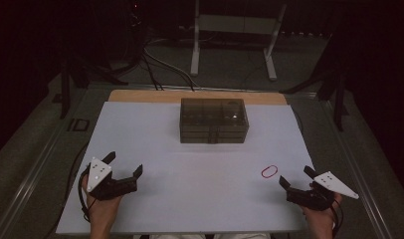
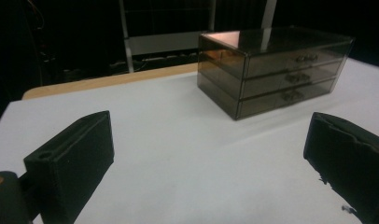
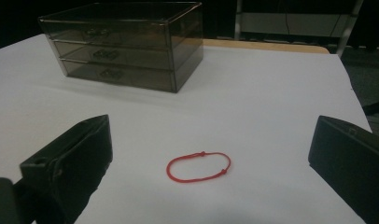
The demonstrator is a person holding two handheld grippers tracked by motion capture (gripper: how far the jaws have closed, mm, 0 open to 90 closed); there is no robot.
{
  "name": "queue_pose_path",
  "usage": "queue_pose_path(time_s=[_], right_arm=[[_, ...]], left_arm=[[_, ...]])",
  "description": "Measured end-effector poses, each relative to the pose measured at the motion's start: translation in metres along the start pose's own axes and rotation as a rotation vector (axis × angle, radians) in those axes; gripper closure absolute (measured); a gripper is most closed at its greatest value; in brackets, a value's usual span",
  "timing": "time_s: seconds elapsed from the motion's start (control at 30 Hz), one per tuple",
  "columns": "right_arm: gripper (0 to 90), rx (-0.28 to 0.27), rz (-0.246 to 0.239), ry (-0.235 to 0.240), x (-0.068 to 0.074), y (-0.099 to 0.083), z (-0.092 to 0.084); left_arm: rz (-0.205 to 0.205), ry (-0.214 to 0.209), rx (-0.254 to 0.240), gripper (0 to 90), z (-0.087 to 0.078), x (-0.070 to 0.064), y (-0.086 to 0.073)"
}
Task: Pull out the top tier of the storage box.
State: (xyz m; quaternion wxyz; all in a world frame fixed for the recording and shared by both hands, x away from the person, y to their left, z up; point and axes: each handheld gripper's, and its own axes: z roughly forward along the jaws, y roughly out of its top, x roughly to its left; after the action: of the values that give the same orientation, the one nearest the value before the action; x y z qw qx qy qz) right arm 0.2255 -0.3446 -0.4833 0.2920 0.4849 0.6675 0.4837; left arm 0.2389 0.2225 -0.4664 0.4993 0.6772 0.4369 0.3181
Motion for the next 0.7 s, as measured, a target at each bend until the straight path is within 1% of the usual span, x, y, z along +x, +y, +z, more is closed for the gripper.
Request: queue_pose_path(time_s=[0.07,0.17,0.27,0.37,0.43,0.5,0.53,0.57,0.6,0.7], right_arm=[[0.0,0.002,0.007,-0.002,-0.001,-0.0006,0.0009],[0.0,-0.004,0.014,-0.002,-0.001,-0.0002,-0.0006],[0.0,-0.002,0.009,-0.005,0.0,0.0002,-0.0012],[0.0,-0.003,0.003,-0.003,0.0009,0.0007,-0.0009],[0.0,-0.002,0.012,0.004,0.0005,0.0008,-0.0003],[0.0,0.003,0.035,0.019,0.0001,0.0006,0.0007],[0.0,0.003,0.038,0.024,0.0003,0.0008,0.0009],[0.0,0.003,0.038,0.024,0.0003,0.0008,0.0009],[0.0,0.005,0.026,0.027,0.0012,0.0024,0.0012],[0.0,0.004,0.025,0.033,0.0016,0.0035,0.0014]], left_arm=[[-0.01,-0.006,0.004,3.2,-0.0003,0.0015,-0.0002],[0.001,0.008,0.012,3.2,-0.0016,0.0029,-0.0002],[-0.003,0.018,0.014,3.2,-0.0029,0.0056,-0.0006],[-0.013,0.019,0.004,3.2,-0.0042,0.0086,-0.0017],[-0.014,0.019,0.0,3.2,-0.0044,0.0089,-0.0018],[-0.014,0.02,0.0,3.2,-0.0043,0.0087,-0.0018],[-0.013,0.022,-0.004,3.2,-0.0045,0.0084,-0.002],[-0.013,0.022,-0.004,3.2,-0.0045,0.0084,-0.002],[-0.011,0.026,-0.003,3.2,-0.0048,0.0083,-0.002],[-0.013,0.027,-0.005,3.2,-0.0057,0.0086,-0.0023]])
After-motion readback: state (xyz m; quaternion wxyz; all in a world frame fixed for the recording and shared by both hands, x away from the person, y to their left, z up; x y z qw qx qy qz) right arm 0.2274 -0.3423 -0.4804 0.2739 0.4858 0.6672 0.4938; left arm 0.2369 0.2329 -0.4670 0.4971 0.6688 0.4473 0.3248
